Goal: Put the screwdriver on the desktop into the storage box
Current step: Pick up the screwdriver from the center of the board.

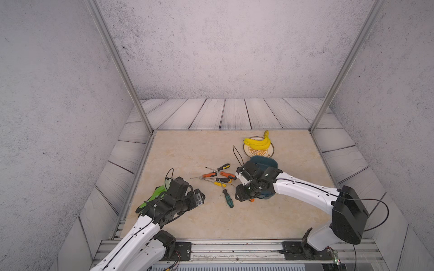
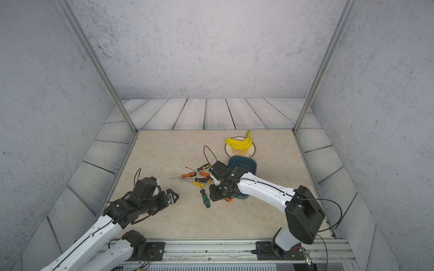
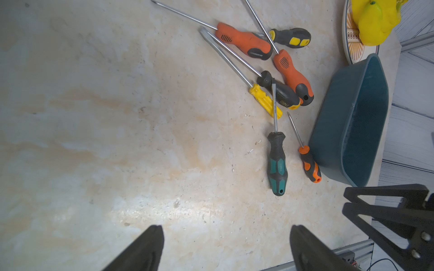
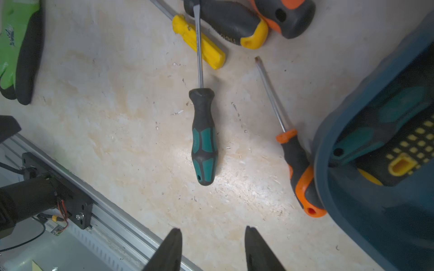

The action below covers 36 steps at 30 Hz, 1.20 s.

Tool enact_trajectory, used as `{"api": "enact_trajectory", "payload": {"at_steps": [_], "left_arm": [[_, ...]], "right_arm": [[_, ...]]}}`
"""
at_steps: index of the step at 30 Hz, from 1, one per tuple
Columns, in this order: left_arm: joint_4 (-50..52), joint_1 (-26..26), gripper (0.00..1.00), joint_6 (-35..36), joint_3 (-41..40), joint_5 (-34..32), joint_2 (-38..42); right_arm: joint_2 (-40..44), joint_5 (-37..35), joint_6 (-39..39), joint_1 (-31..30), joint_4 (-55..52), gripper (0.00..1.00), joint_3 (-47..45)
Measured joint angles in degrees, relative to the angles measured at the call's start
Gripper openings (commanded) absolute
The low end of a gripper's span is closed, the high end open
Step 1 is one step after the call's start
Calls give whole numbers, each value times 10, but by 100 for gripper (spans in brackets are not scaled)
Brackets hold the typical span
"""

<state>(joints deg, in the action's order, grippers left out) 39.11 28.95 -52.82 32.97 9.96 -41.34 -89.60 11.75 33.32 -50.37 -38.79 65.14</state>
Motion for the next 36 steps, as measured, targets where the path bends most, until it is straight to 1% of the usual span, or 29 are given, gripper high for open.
{"api": "enact_trajectory", "payload": {"at_steps": [6, 18, 29, 36], "left_arm": [[3, -12, 90, 0, -5, 9, 2], [1, -15, 91, -1, -23, 23, 9], [-5, -16, 91, -1, -30, 25, 18], [-5, -16, 91, -1, -33, 26, 21]], "right_arm": [[-52, -10, -3, -20, -1, 48, 30], [-157, -49, -10, -50, -12, 48, 105], [-208, -73, -12, -55, -27, 47, 140], [-238, -76, -13, -56, -27, 45, 152]]}}
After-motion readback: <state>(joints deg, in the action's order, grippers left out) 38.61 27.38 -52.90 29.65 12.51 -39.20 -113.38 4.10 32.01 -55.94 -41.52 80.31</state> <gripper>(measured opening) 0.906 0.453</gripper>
